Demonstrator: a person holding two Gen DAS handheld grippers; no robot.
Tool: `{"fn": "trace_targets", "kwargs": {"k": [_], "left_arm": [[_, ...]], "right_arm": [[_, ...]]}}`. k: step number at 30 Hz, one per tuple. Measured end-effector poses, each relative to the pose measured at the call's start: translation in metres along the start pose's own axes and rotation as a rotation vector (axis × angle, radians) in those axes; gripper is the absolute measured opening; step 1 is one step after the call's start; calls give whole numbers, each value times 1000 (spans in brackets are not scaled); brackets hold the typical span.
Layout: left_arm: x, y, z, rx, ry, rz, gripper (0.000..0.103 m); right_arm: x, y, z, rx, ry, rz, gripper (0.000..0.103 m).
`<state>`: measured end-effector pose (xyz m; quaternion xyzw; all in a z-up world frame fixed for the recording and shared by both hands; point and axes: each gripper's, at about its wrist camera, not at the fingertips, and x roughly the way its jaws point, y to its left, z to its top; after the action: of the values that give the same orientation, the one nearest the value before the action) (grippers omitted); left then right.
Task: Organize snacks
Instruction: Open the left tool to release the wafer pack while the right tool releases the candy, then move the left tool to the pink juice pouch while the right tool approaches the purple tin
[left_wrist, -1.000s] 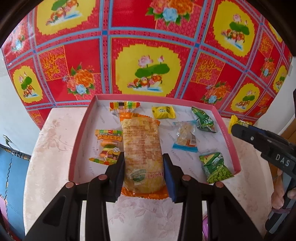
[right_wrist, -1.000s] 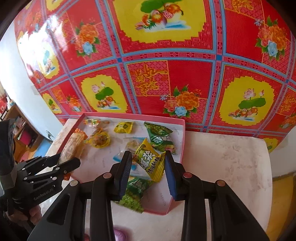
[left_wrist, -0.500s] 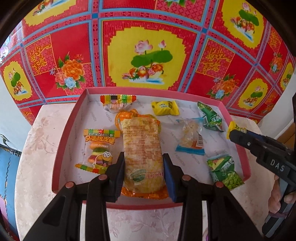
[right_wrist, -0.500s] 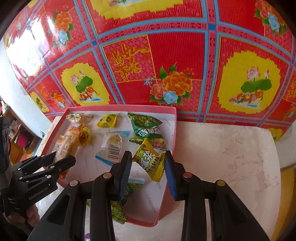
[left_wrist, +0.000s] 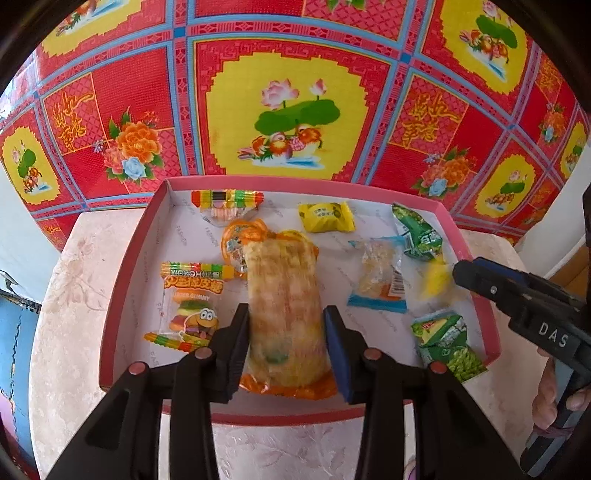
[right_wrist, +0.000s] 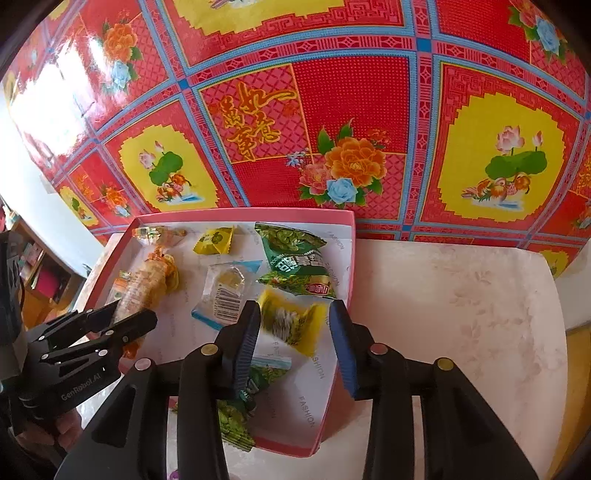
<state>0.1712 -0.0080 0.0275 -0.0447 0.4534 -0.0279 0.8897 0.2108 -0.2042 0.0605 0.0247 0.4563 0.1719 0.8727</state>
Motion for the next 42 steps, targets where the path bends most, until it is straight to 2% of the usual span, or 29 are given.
{"fn": "trace_targets", "kwargs": {"k": [3, 20, 23, 30, 35, 42], "left_arm": [[-4, -2, 1, 7, -1, -2, 46], [-42, 1, -14, 2, -18, -18, 49], [-49, 3, -19, -2, -15, -22, 53], [-59, 4, -29, -13, -13, -18, 56], [-66, 6, -37, -16, -11, -18, 57], [-81, 10, -53, -45, -17, -19, 57]], "right_arm": [[-4, 3, 0, -7, -7, 0, 43], [-48, 16, -19, 17, -62, 32, 44], [-55, 17, -24, 27, -67, 37, 44], [-70, 20, -38, 49, -59, 56, 46], [-77, 27, -49, 30, -44, 59, 50], [-86, 37, -63, 8, -25, 62, 50]]}}
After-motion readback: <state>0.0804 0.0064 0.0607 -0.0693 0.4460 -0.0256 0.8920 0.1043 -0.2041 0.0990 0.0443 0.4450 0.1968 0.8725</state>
